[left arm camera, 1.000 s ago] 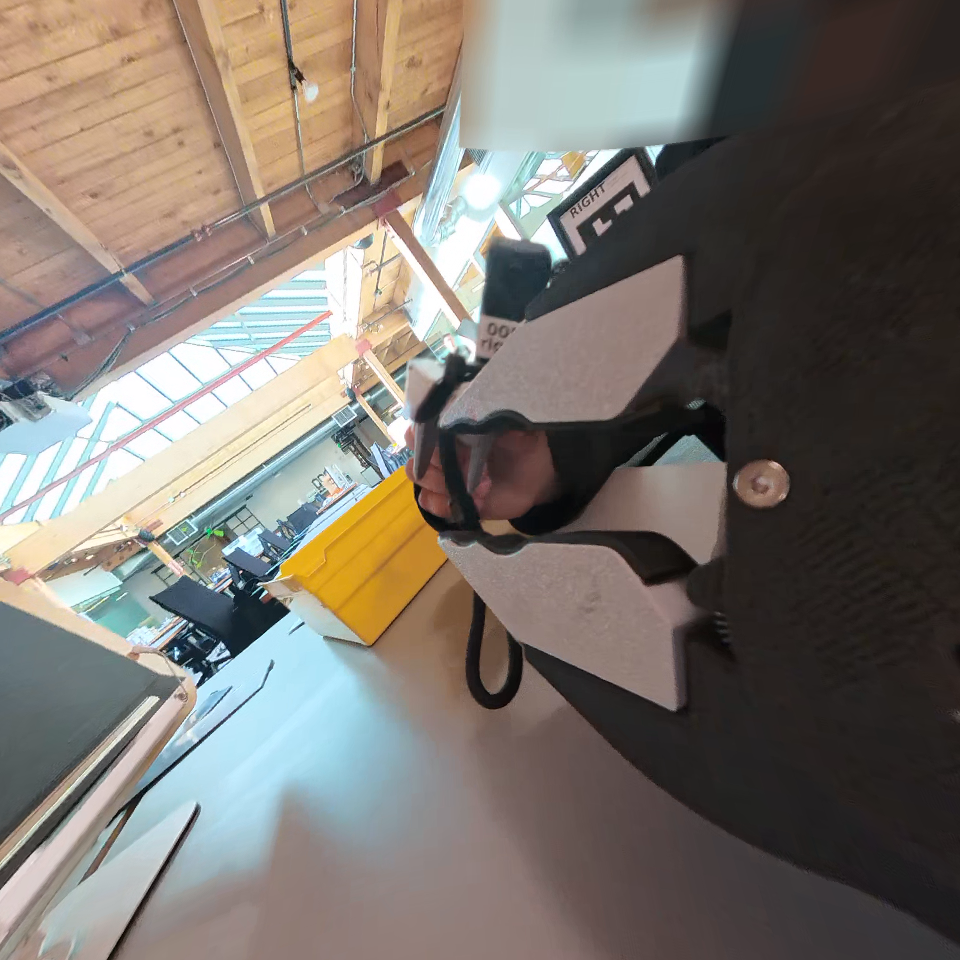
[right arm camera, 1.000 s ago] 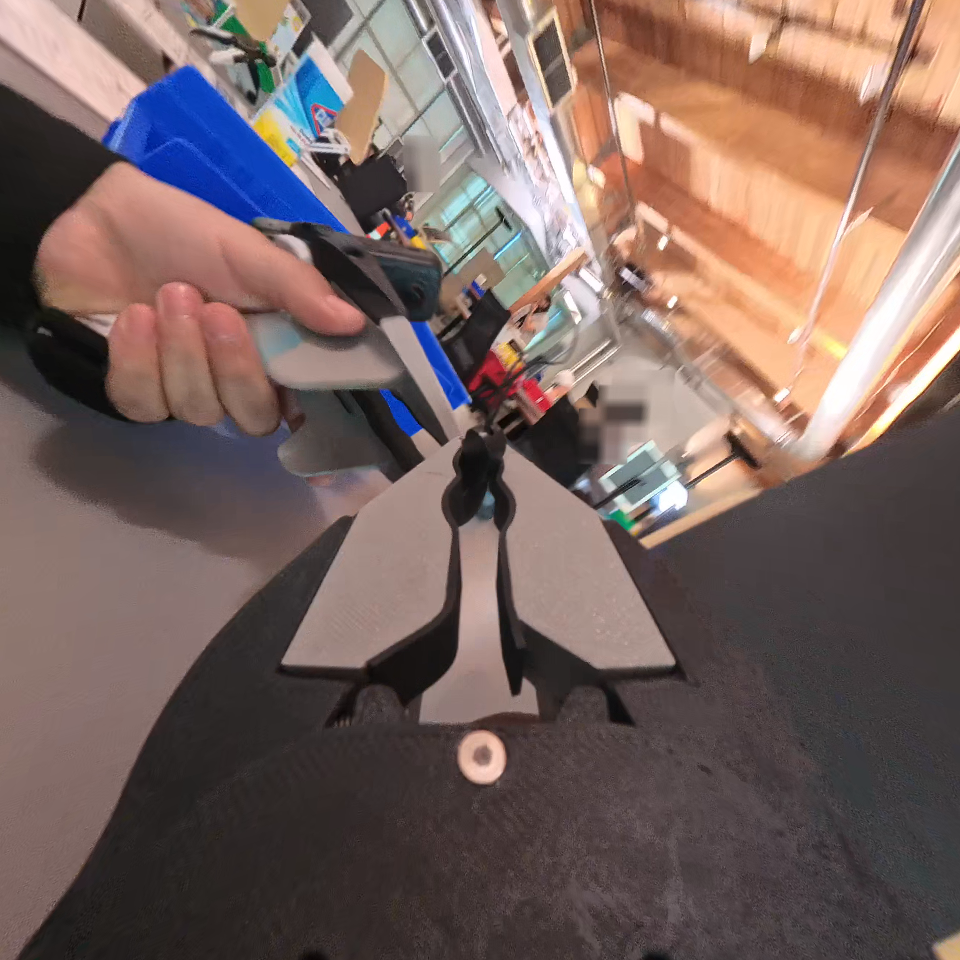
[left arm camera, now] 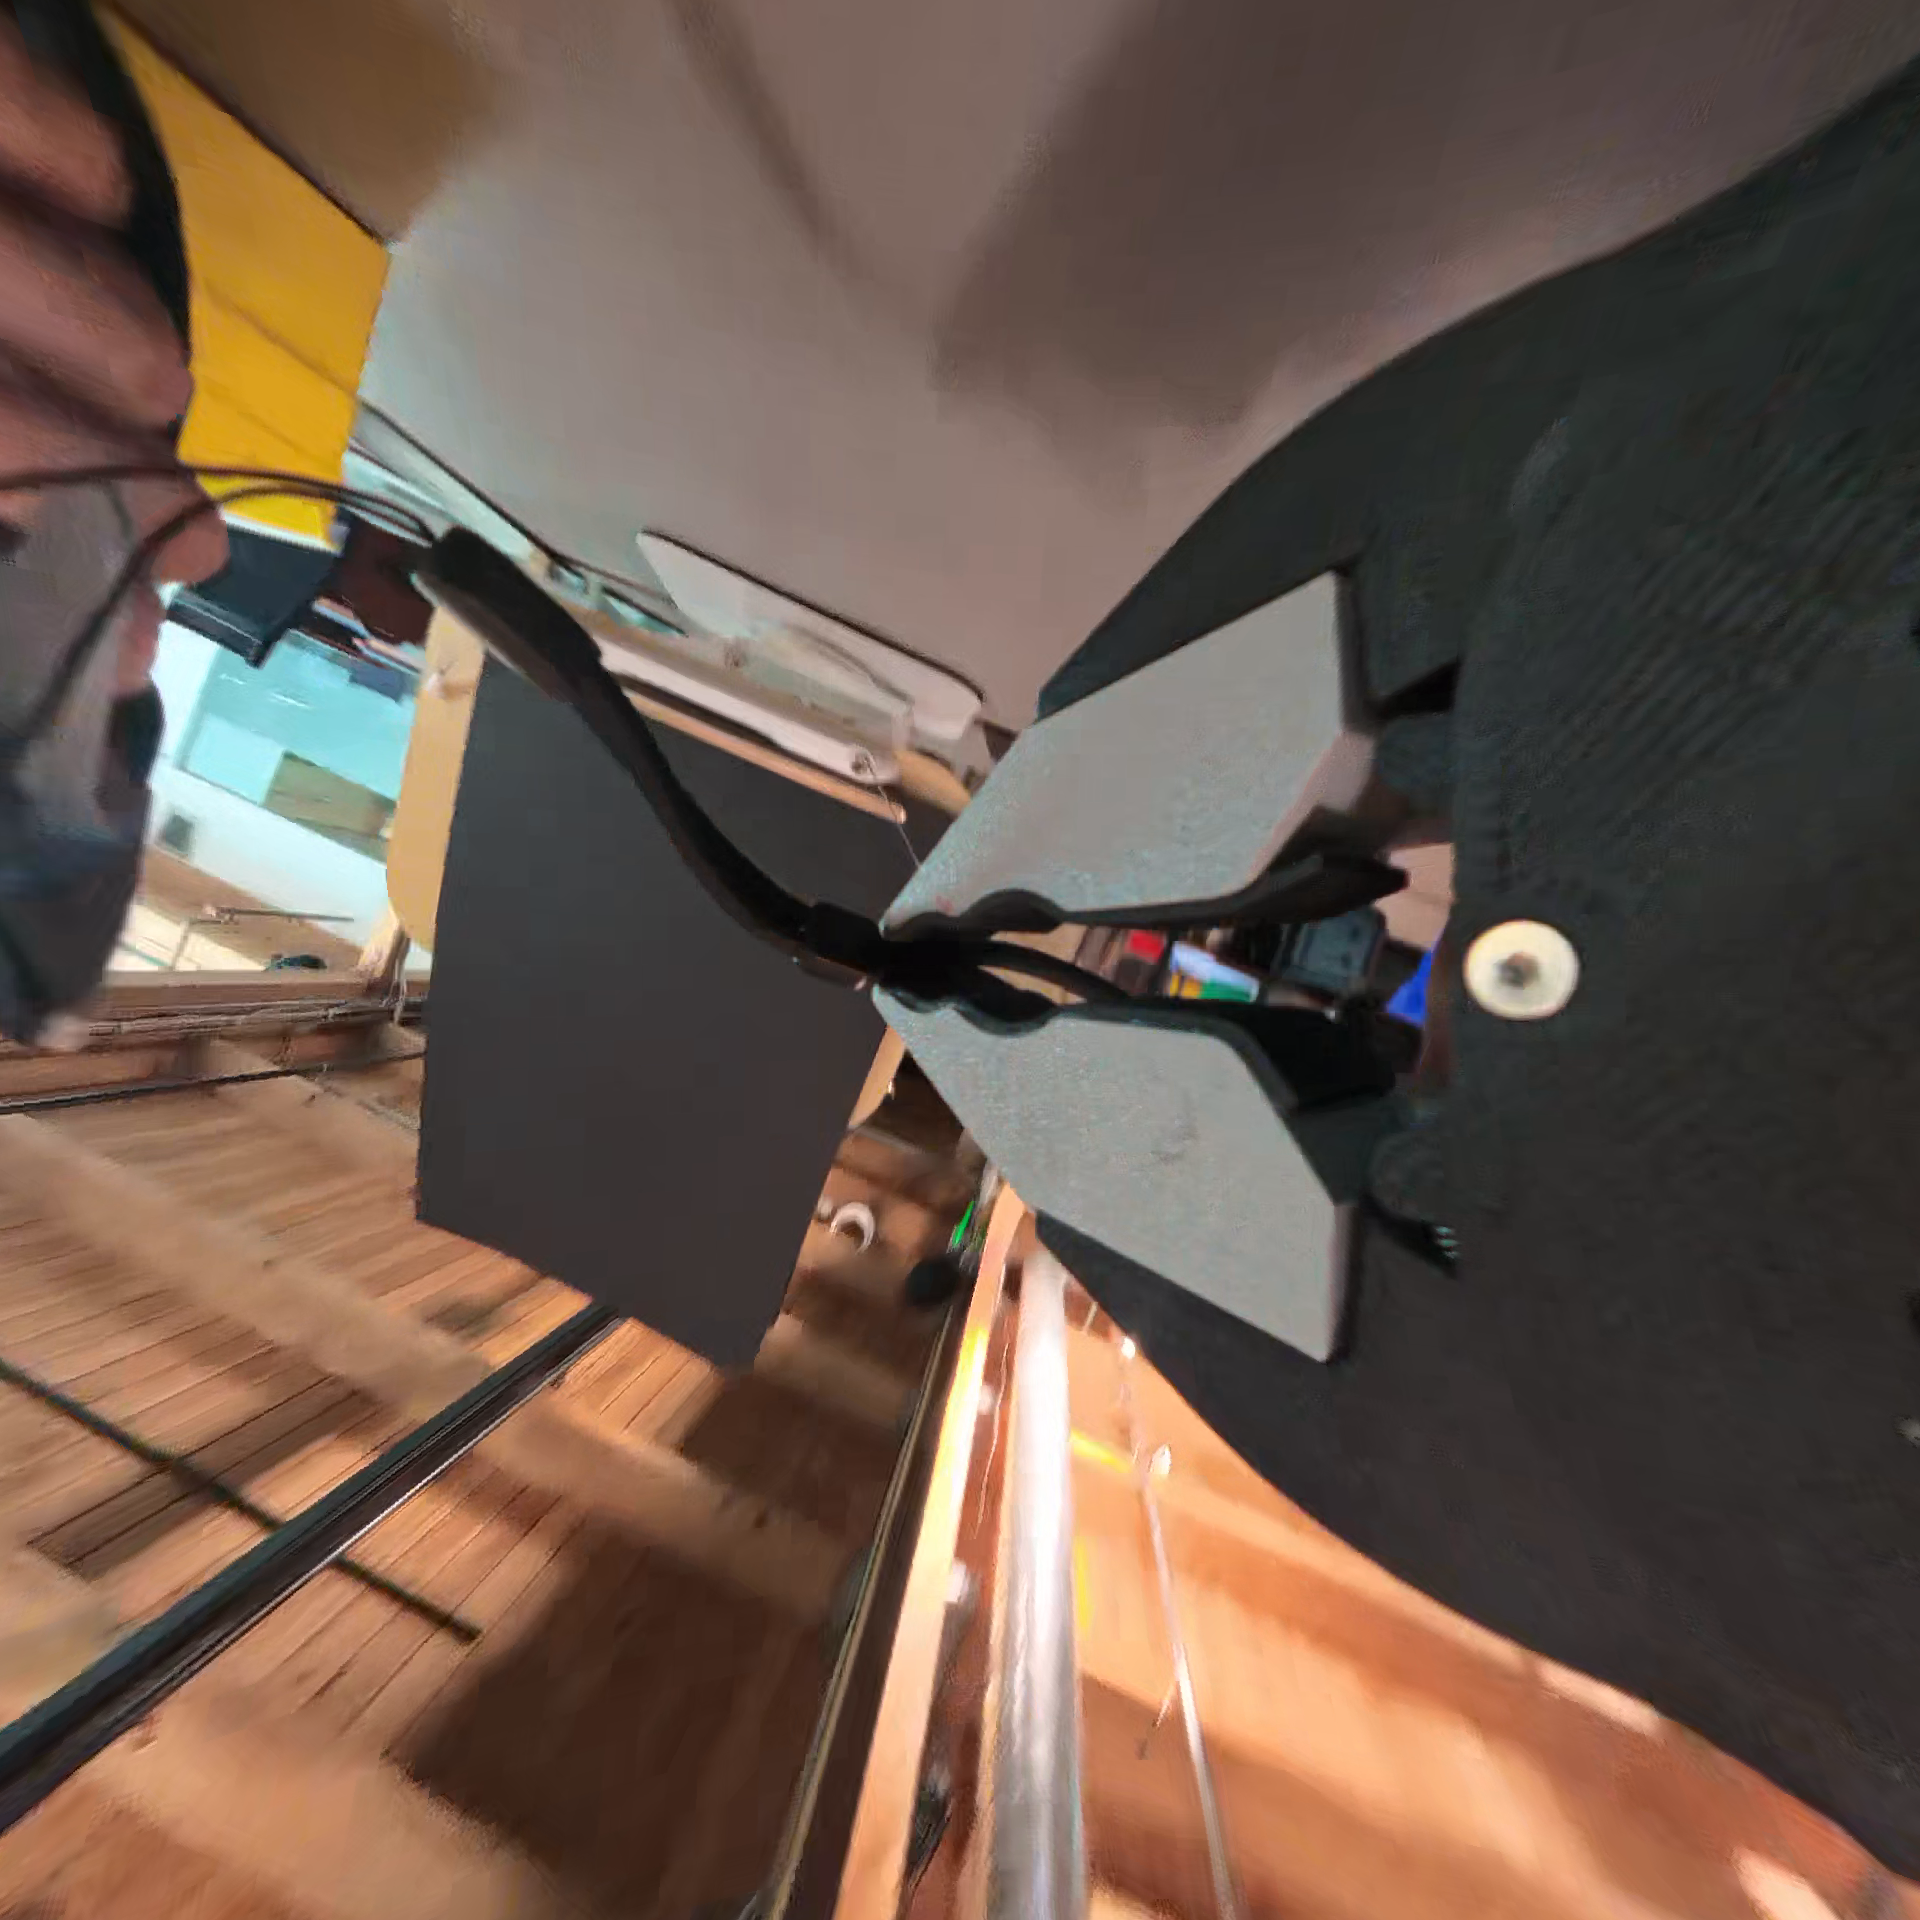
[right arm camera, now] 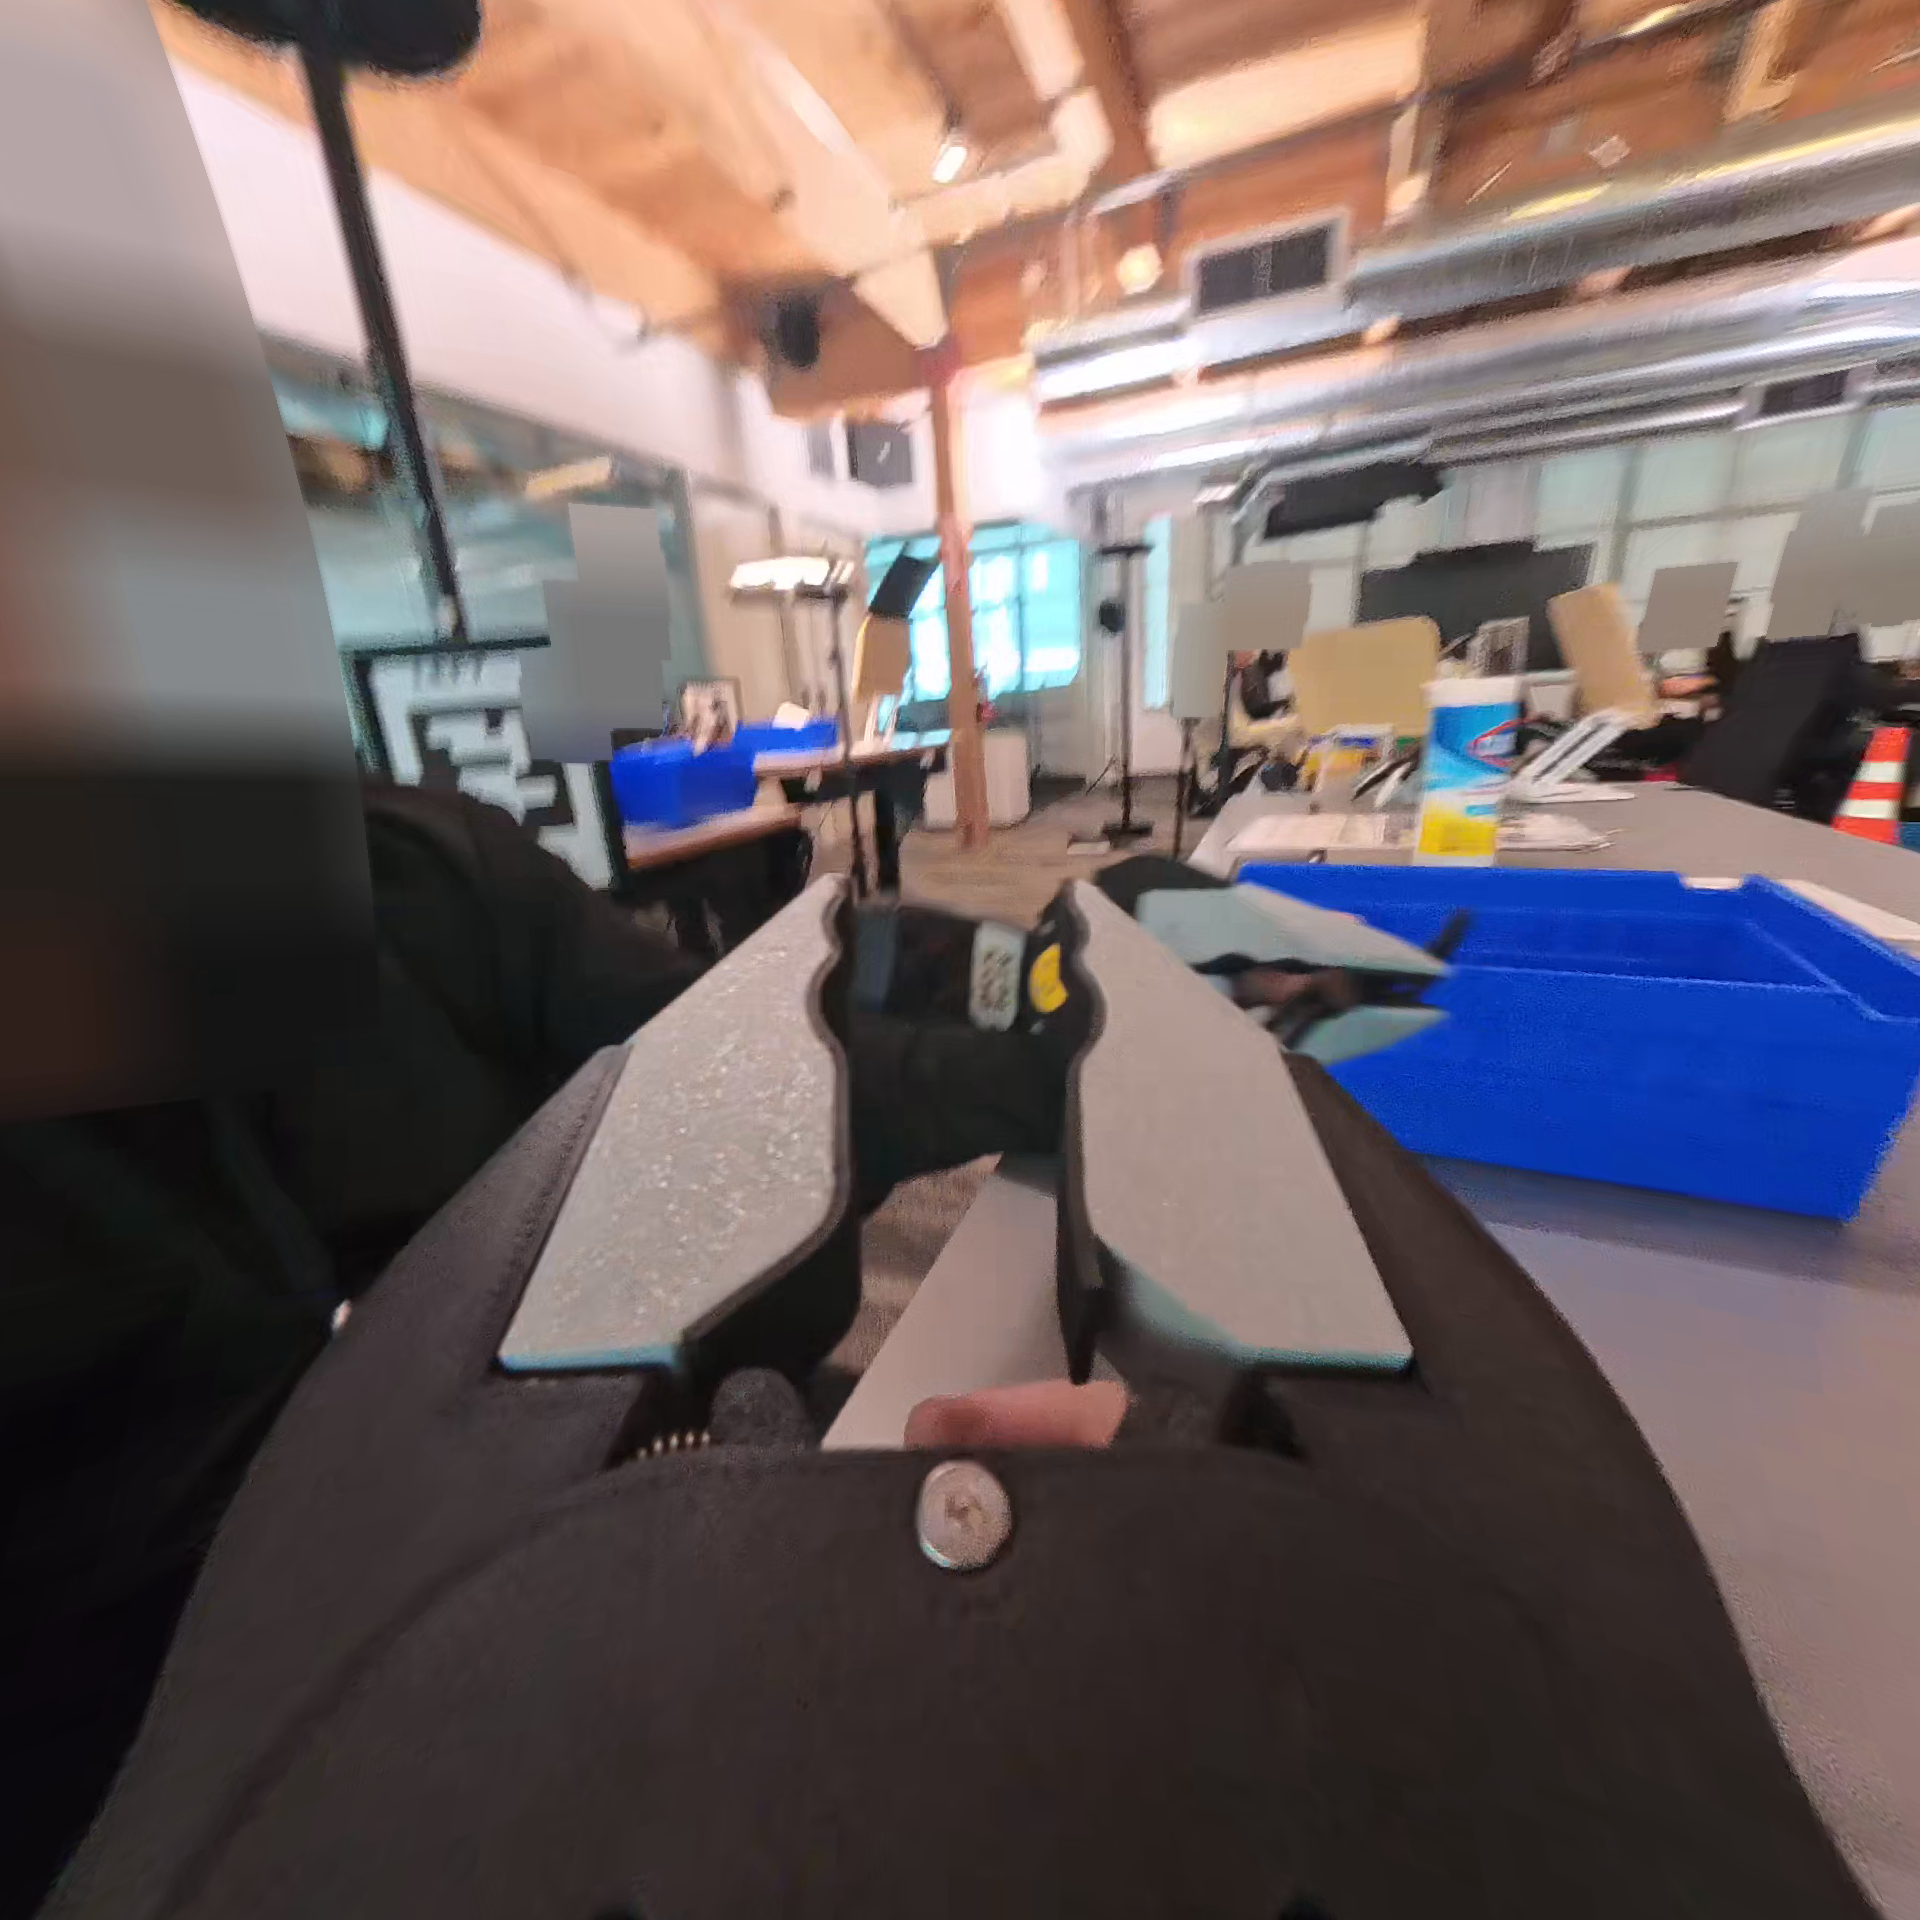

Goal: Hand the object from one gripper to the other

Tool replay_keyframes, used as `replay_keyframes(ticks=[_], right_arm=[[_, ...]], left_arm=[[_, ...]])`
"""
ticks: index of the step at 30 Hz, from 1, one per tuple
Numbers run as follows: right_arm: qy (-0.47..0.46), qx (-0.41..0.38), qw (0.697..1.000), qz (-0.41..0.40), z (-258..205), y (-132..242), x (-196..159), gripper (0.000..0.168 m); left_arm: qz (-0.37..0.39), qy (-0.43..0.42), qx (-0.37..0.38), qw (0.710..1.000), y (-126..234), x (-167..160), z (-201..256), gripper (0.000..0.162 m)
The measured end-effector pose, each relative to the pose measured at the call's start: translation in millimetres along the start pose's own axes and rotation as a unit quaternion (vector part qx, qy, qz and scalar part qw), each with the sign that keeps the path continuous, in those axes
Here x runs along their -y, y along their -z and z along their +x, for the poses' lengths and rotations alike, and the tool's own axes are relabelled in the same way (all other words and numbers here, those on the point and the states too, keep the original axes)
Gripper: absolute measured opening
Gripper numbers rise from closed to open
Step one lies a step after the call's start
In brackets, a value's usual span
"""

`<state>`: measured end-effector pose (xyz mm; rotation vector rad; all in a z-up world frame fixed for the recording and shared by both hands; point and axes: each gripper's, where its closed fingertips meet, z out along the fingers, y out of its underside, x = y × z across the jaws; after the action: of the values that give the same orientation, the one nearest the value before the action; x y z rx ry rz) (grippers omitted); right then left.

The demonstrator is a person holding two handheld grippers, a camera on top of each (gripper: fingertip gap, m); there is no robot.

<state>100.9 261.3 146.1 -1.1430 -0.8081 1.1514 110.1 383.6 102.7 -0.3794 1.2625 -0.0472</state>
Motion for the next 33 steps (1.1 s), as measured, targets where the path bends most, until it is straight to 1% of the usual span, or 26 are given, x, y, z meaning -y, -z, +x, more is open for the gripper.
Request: replay_keyframes(ticks=[1, 2, 4, 6, 8, 9, 10, 12, 14, 16, 17, 18, 19, 20, 21, 23, 24, 25, 26, 27, 28, 29, 30, 31, 33], right_arm=[[-0.02, -0.023, 0.999, 0.022, 10.6, 7.8, 6.9, 0.028], [-0.047, -0.056, 0.997, 0.027, 25.8, 14.9, 7.0, 0.026], [-0.105, -0.114, 0.988, -0.015, 54.0, 21.9, -13.7, 0.038], [-0.153, -0.113, 0.98, -0.059, 61.2, 16.5, -37.3, 0.047], [-0.181, -0.094, 0.975, -0.09, 59.1, 6.2, -54.3, 0.047], [-0.186, -0.098, 0.972, -0.107, 61.0, 2.5, -63.3, 0.046], [-0.187, -0.104, 0.969, -0.122, 63.3, -0.6, -71.1, 0.045], [-0.179, -0.1, 0.968, -0.142, 62.1, -6.9, -79.7, 0.032], [-0.147, -0.109, 0.971, -0.156, 63.1, -8.4, -82.2, 0.019], [-0.103, -0.146, 0.969, -0.171, 71.5, -2.8, -82.5, 0.006], [-0.075, -0.17, 0.967, -0.175, 77.5, 1.8, -80.2, 0.0], [-0.042, -0.2, 0.963, -0.176, 84.6, 7.5, -76.0, 0.0], [-0.003, -0.234, 0.955, -0.181, 92.5, 14.5, -72.3, 0.0], [0.039, -0.266, 0.943, -0.196, 98.8, 21.7, -70.3, 0.0], [0.085, -0.288, 0.929, -0.216, 102.1, 26.7, -69.8, 0.0], [0.187, -0.311, 0.894, -0.263, 103.9, 30.6, -71.5, 0.0], [0.241, -0.316, 0.871, -0.287, 104.3, 31.1, -73.8, 0.0], [0.293, -0.321, 0.845, -0.313, 105.5, 31.5, -77.2, 0.0], [0.341, -0.332, 0.813, -0.336, 108.9, 32.9, -79.4, 0.0], [0.383, -0.346, 0.781, -0.351, 113.0, 33.9, -79.3, 0.0], [0.416, -0.357, 0.756, -0.358, 115.9, 33.8, -77.6, 0.0], [0.437, -0.364, 0.739, -0.361, 117.5, 32.6, -76.3, 0.0], [0.449, -0.368, 0.729, -0.363, 118.1, 31.5, -76.0, 0.0], [0.456, -0.369, 0.724, -0.365, 117.8, 29.8, -76.3, 0.0], [0.474, -0.365, 0.712, -0.369, 116.1, 25.6, -77.8, 0.0]], left_arm=[[0.001, -0.028, 0.011, 1.0, 1.5, 1.5, -1.5, 0.003], [0.011, -0.049, 0.023, 0.998, 3.0, 4.8, -2.8, 0.002], [0.027, -0.084, 0.03, 0.996, 4.7, 11.3, 0.6, 0.003], [0.034, -0.119, 0.031, 0.992, 4.2, 16.2, 7.1, 0.003], [0.042, -0.141, 0.035, 0.989, 3.7, 21.3, 11.9, 0.003], [0.046, -0.145, 0.037, 0.988, 3.7, 24.1, 12.9, 0.003], [0.05, -0.145, 0.035, 0.988, 3.7, 26.5, 14.5, 0.003], [0.049, -0.137, 0.025, 0.989, 2.5, 27.2, 19.4, 0.003], [0.028, -0.107, 0.012, 0.994, -0.3, 20.0, 23.6, 0.004], [0.02, -0.051, -0.027, 0.998, -1.7, 13.5, 32.6, 0.006], [0.013, -0.013, -0.055, 0.998, -1.5, 9.7, 37.2, 0.008], [0.006, 0.035, -0.086, 0.996, -0.6, 6.2, 39.0, 0.012], [0.001, 0.101, -0.126, 0.987, 1.3, 4.8, 40.7, 0.016], [0.002, 0.176, -0.177, 0.968, 5.6, 6.9, 43.4, 0.022], [0.011, 0.251, -0.214, 0.944, 10.1, 12.0, 41.0, 0.025], [0.033, 0.378, -0.25, 0.891, 15.6, 21.8, 28.4, 0.017], [0.031, 0.429, -0.265, 0.863, 16.2, 22.8, 24.6, 0.016], [0.013, 0.481, -0.284, 0.83, 15.6, 19.8, 25.1, 0.016], [-0.017, 0.533, -0.316, 0.784, 16.6, 15.9, 31.9, 0.016], [-0.051, 0.587, -0.354, 0.726, 19.6, 13.0, 41.9, 0.021], [-0.068, 0.635, -0.39, 0.664, 23.4, 13.7, 49.7, 0.029], [-0.063, 0.672, -0.412, 0.612, 25.6, 16.6, 52.1, 0.032], [-0.054, 0.695, -0.413, 0.586, 24.2, 15.4, 51.7, 0.03], [-0.051, 0.709, -0.393, 0.583, 18.9, 9.3, 50.5, 0.029], [-0.046, 0.72, -0.361, 0.591, 10.6, 3.8, 47.7, 0.033]])
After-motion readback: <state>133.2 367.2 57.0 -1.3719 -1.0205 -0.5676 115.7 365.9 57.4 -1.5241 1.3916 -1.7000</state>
